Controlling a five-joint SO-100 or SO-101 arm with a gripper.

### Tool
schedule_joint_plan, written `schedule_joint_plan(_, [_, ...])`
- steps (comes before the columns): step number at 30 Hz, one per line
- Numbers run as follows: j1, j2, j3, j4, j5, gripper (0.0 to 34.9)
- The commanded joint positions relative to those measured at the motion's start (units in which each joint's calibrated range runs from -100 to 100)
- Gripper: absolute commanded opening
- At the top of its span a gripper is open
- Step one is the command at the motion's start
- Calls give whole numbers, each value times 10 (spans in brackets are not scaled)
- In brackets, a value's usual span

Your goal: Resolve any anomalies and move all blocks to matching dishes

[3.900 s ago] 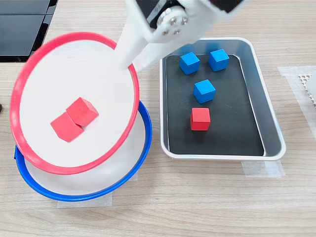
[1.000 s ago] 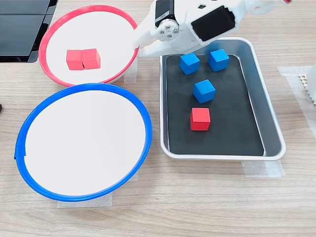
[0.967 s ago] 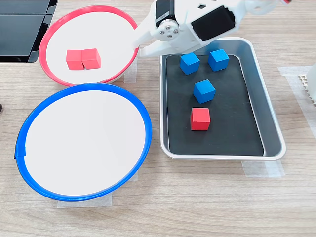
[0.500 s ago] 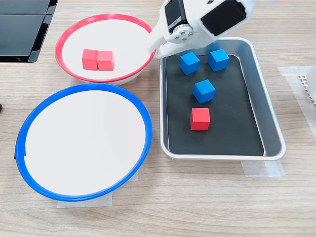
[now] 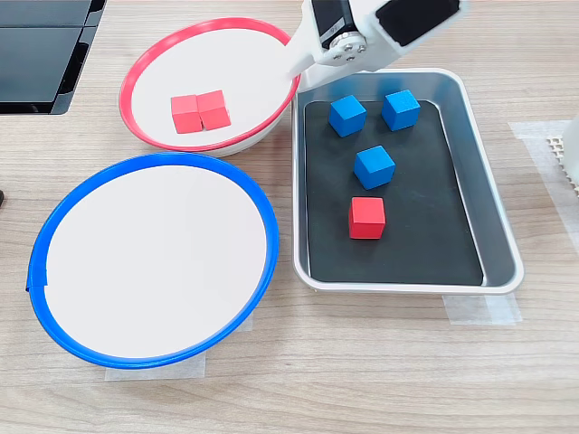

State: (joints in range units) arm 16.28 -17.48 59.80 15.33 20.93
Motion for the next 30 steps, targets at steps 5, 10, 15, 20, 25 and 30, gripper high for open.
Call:
schedule_joint_plan(5, [-15,107,-111,-38,-16,37])
schedule_joint_plan(10, [-24,157,-157,-51,-21,43])
schedule_joint_plan(15, [-25,170,-188,-17,-18,129])
schedule_joint_plan(20, [-24,117,-139,4,2,166])
schedule_joint_plan(25, [-19,26,-69,63,23,173])
schedule_joint_plan(30, [-19,-67,-66,176,32,174])
